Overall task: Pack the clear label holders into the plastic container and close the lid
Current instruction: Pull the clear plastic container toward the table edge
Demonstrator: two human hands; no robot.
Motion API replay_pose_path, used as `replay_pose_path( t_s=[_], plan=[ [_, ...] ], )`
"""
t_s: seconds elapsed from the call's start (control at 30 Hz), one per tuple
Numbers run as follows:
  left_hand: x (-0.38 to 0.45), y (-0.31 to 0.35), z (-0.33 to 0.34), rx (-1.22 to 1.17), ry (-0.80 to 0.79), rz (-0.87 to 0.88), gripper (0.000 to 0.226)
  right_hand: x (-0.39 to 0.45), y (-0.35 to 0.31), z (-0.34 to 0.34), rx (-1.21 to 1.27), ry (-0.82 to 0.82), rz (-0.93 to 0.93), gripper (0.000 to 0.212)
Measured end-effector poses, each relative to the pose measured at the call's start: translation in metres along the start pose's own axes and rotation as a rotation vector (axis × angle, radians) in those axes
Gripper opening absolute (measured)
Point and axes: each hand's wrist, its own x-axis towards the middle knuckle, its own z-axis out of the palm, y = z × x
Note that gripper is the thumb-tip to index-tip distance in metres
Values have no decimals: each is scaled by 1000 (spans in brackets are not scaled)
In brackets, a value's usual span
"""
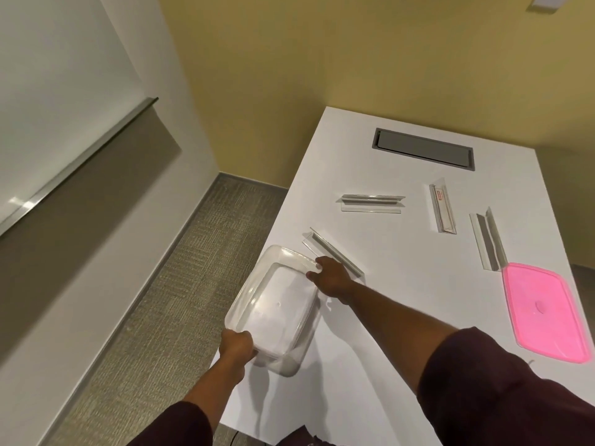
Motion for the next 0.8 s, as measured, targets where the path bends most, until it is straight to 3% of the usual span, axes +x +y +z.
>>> replay_pose_path(
  t_s=[0.1, 0.27, 0.4, 0.5, 0.6, 0.8],
  plan=[
    [-1, 6, -2, 110, 25, 62, 53, -11, 5, -2, 47, 27, 8, 60],
    [-11, 31, 20, 384, 43, 238, 52, -37, 35, -35, 60, 226, 14, 46],
    [-33, 39, 55, 542, -24, 373, 36, -69, 84, -65, 83, 310, 53, 36],
    [-45, 32, 81, 548, -145, 469, 37, -94, 121, -83, 112, 410, 96, 33],
    [-59, 18, 105, 577, -328, 538, 58, -118, 157, -96, 111, 487, 167, 30],
    [-94, -13, 139, 558, -674, 382, 85, -172, 228, -99, 46, 544, 264, 23]
  ],
)
